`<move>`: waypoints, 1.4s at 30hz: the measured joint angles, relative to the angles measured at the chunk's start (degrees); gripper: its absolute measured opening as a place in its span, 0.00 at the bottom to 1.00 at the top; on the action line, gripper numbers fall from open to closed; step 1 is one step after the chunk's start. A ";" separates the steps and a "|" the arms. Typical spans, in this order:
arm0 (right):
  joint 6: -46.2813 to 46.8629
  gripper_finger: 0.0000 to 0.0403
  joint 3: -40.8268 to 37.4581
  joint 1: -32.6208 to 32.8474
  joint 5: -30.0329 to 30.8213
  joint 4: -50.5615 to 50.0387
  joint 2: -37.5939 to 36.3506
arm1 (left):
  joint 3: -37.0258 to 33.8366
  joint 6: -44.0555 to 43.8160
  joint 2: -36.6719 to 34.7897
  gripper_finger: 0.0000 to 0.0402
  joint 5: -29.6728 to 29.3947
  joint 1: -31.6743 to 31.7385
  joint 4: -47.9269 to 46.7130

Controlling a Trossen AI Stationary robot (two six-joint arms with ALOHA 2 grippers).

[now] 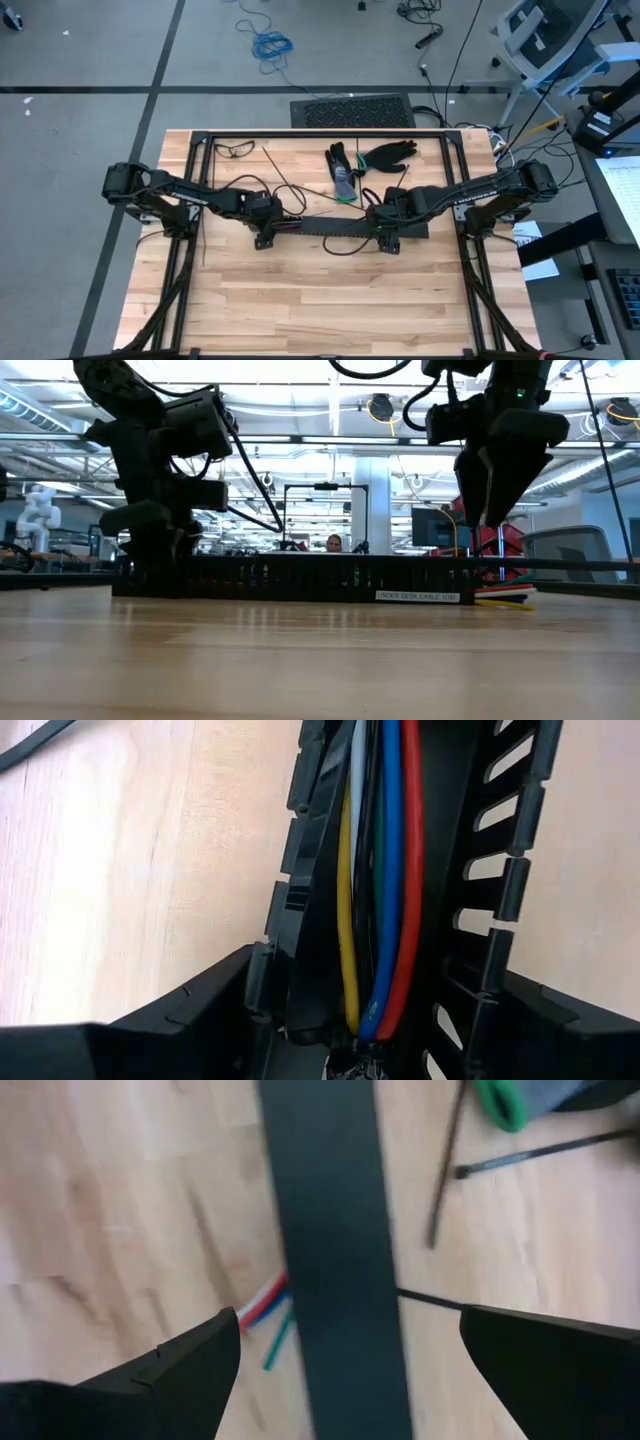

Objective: Ziptie cables
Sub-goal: Close the black cable duct

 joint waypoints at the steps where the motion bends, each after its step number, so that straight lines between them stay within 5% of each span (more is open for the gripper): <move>1: 0.16 0.91 0.00 0.01 -0.78 0.38 0.00 | 0.00 -0.18 0.00 0.73 0.03 0.00 0.04; 6: 5.14 0.88 0.00 0.03 0.66 3.61 0.00 | 0.00 -0.31 0.00 0.73 0.22 0.02 0.12; 9: 6.21 0.77 1.48 0.02 4.53 4.19 0.00 | 0.00 -0.32 0.00 0.73 0.27 0.02 0.15; 12: 5.82 0.56 4.27 -0.62 8.08 4.81 0.00 | 0.00 -0.32 0.00 0.73 0.26 0.02 0.20; 16: 5.14 0.13 6.03 -3.12 8.45 7.41 -0.02 | -0.08 -0.30 0.00 0.73 0.23 0.02 1.34; 18: 5.29 0.05 5.97 -4.23 8.28 7.87 0.16 | -0.08 -0.40 0.02 0.73 0.17 0.02 3.14; 27: 7.15 0.00 5.95 -6.35 2.26 11.74 2.92 | 0.28 -9.14 0.02 0.73 0.78 -0.27 4.60; 42: 7.54 0.00 5.75 -7.44 -1.65 19.69 13.15 | 0.28 -6.05 0.00 0.73 -0.70 -0.46 4.23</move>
